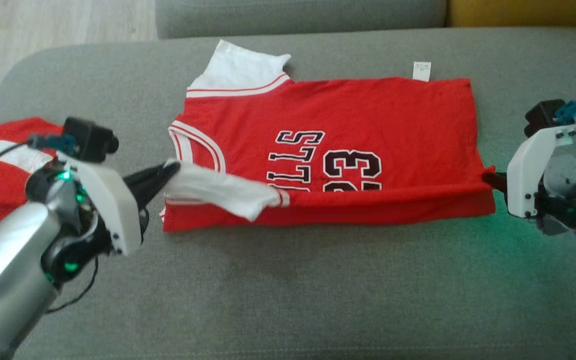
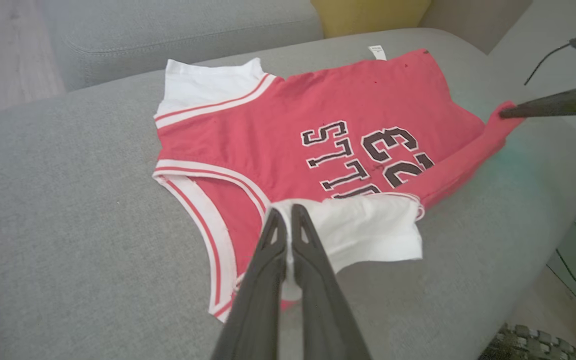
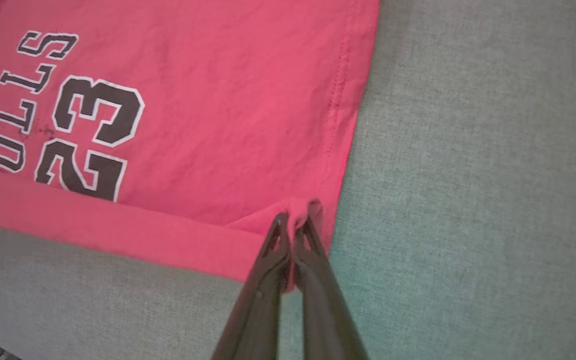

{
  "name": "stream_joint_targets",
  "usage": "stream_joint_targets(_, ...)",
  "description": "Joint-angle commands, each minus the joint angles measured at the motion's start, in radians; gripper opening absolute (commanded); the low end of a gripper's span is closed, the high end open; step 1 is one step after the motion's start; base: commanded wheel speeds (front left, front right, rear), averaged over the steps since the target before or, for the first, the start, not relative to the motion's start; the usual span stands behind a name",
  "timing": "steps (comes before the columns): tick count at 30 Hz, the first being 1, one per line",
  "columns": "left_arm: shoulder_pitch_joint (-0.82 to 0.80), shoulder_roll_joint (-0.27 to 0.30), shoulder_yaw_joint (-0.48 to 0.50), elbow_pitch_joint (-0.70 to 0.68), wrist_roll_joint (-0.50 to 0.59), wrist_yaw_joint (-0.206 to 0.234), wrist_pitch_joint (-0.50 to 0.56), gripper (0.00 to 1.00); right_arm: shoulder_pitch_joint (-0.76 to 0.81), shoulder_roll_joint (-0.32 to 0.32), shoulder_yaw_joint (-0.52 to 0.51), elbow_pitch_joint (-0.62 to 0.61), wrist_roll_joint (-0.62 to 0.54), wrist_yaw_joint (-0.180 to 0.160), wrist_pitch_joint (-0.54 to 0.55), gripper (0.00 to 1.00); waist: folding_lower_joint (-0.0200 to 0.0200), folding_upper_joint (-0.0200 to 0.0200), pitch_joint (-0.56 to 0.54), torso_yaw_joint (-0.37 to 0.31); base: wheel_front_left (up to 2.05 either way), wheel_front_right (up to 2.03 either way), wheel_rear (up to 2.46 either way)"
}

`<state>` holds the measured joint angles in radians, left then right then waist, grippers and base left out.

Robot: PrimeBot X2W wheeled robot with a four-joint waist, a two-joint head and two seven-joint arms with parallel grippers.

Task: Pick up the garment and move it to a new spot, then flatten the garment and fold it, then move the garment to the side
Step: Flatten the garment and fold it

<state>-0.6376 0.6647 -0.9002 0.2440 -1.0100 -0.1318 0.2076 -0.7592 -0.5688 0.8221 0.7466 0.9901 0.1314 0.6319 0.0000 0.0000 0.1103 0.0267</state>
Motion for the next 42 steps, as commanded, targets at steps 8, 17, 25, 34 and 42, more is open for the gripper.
stream_joint_targets(8,-0.153,-0.021,-0.003,0.101,0.012,0.001,-0.035,0.00,-0.063,0.030,-0.004,0.019,-0.030,-0.001,-0.046,0.00,0.0000,0.0000,0.060,-0.017,0.00,0.00,0.00)
stream_joint_targets(17,-0.235,-0.125,0.059,0.326,0.012,0.076,-0.168,1.00,-0.110,0.079,-0.051,0.091,-0.078,-0.001,-0.277,1.00,0.0000,0.0000,0.094,-0.022,0.00,0.00,0.00)
stream_joint_targets(25,-0.201,-0.207,0.173,0.393,0.002,0.147,-0.443,1.00,-0.044,0.088,-0.104,0.103,-0.086,-0.001,-0.570,1.00,0.0000,0.0000,0.058,-0.014,0.00,0.00,0.00)
stream_joint_targets(34,0.071,-0.300,0.467,0.092,0.207,0.251,-0.469,1.00,0.105,0.103,-0.182,0.065,-0.138,-0.001,-0.861,1.00,0.0000,0.0000,-0.034,0.002,0.00,0.00,0.00)
stream_joint_targets(42,0.396,-0.446,0.594,-0.102,0.456,0.253,-0.469,1.00,0.288,0.162,-0.400,-0.058,-0.344,-0.001,-0.893,1.00,0.0000,0.0000,-0.092,0.004,0.00,0.00,0.00)
